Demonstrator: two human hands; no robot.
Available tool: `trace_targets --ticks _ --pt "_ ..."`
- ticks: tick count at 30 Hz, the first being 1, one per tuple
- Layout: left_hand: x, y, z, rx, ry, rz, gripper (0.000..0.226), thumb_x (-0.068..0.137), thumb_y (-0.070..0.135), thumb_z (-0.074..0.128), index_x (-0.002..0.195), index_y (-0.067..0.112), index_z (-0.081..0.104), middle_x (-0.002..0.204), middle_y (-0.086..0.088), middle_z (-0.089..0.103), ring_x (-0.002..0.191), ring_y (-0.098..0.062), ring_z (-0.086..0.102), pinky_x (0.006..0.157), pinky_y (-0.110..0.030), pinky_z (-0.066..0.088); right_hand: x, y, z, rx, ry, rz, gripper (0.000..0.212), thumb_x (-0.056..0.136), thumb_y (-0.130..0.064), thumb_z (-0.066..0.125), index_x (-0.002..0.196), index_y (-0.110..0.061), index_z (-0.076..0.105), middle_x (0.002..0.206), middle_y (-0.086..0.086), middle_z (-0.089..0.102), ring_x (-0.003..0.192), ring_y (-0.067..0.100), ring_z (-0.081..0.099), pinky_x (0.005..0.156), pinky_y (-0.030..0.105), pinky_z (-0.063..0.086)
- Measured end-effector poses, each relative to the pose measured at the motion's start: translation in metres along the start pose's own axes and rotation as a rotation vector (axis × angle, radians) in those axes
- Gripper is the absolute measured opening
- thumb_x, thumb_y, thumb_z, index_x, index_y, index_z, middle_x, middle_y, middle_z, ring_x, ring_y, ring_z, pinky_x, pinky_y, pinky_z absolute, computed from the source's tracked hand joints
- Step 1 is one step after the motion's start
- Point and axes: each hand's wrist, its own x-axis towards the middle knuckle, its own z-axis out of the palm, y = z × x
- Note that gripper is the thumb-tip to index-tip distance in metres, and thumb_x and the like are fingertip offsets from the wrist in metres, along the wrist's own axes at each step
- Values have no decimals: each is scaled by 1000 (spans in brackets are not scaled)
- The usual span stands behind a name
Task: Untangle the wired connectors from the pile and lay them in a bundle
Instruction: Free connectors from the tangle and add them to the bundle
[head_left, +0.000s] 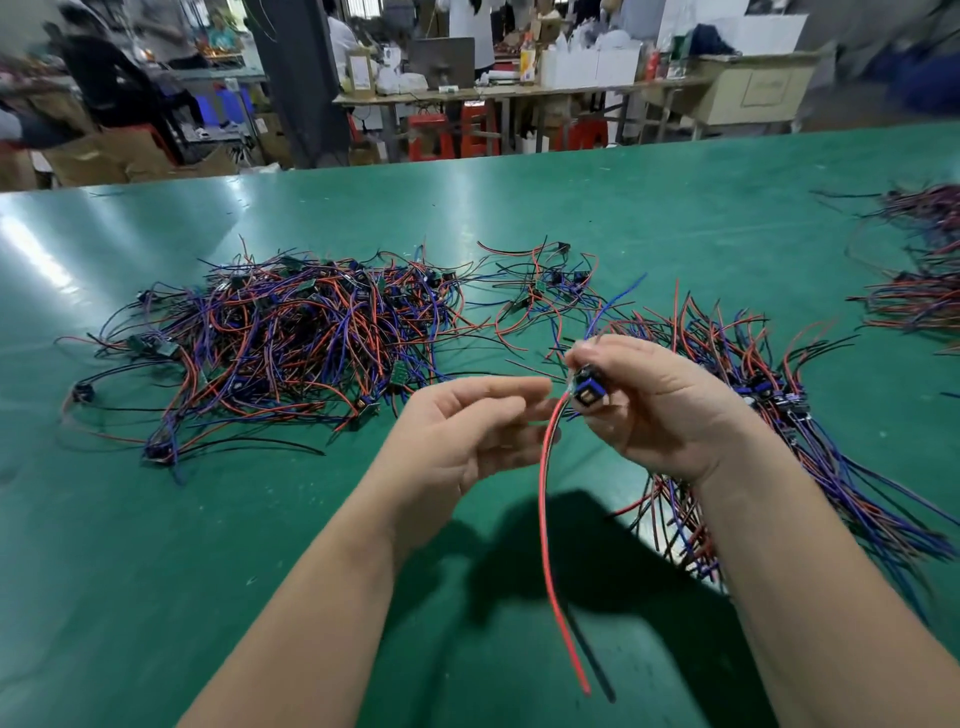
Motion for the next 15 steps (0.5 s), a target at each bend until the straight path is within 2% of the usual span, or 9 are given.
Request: trace_targets --ticks 2,3,7,10,13,15 --pt "-1 -3 4 27 18 -78 22 65 30 72 79 14 78 85 -10 74 67 -17 71 60 -24 56 -1 2 -2 -221 -18 18 18 56 -17 73 64 -10 59 49 0 55 35 2 47 35 11 39" --pt "-1 -7 6 76 40 -83 27 62 34 74 78 13 78 83 -9 74 65 -14 69 60 -23 55 0 4 -2 -312 -14 33 18 53 -19 75 60 -11 61 50 0 57 38 4 48 38 12 40" --pt "-1 -17 12 147 153 -110 20 68 19 75 73 0 74 68 -11 69 54 -13 61 58 -23 54 8 14 -6 -587 80 11 18 51 -24 78 54 -12 65 50 -2 56 46 7 42 42 14 34" --pt "-1 -17 11 136 128 -165 12 79 13 70 74 2 72 69 -12 69 53 -14 63 54 -22 54 11 17 -8 -518 25 44 18 50 -21 78 62 -9 73 60 3 62 56 11 48 50 15 38" --pt "-3 -13 11 106 71 -221 17 71 23 71 71 6 73 74 -12 71 57 -14 67 54 -22 55 10 16 -11 -463 -49 83 24 50 -19 77 71 -9 77 75 10 66 75 21 53 73 28 41" --pt "-4 -11 11 91 42 -266 19 68 27 71 69 8 74 74 -10 72 59 -14 69 53 -22 54 10 13 -15 -458 -72 97 18 50 -19 77 66 -12 76 70 7 66 66 16 56 66 24 45"
